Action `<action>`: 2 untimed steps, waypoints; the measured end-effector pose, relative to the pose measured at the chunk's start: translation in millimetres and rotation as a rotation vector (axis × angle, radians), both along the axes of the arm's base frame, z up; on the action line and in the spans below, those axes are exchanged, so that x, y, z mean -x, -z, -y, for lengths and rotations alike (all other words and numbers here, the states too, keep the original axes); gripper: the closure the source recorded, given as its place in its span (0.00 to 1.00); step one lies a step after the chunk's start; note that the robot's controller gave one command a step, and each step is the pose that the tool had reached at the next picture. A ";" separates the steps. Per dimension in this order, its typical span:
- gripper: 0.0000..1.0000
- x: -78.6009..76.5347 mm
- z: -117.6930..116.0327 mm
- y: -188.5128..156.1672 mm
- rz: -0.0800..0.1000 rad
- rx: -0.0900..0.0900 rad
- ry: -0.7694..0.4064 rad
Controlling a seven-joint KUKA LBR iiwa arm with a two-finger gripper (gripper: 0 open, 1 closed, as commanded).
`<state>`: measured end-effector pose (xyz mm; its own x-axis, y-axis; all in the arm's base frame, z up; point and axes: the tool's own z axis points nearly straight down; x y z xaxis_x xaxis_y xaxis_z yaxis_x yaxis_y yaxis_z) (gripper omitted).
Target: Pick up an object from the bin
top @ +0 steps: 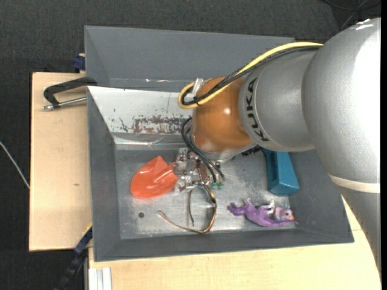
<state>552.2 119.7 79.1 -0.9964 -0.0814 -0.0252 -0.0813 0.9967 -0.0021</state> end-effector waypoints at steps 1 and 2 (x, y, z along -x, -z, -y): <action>1.00 0.0 10.2 -123.6 -0.020 -0.002 0.010; 0.00 0.1 10.3 -123.4 -0.020 -0.002 0.010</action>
Offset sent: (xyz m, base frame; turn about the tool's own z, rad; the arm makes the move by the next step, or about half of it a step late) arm 0.0000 0.0000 0.0000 0.0000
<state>552.1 109.4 202.5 -0.9975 -0.0710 -0.0053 -0.0710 0.9975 0.0017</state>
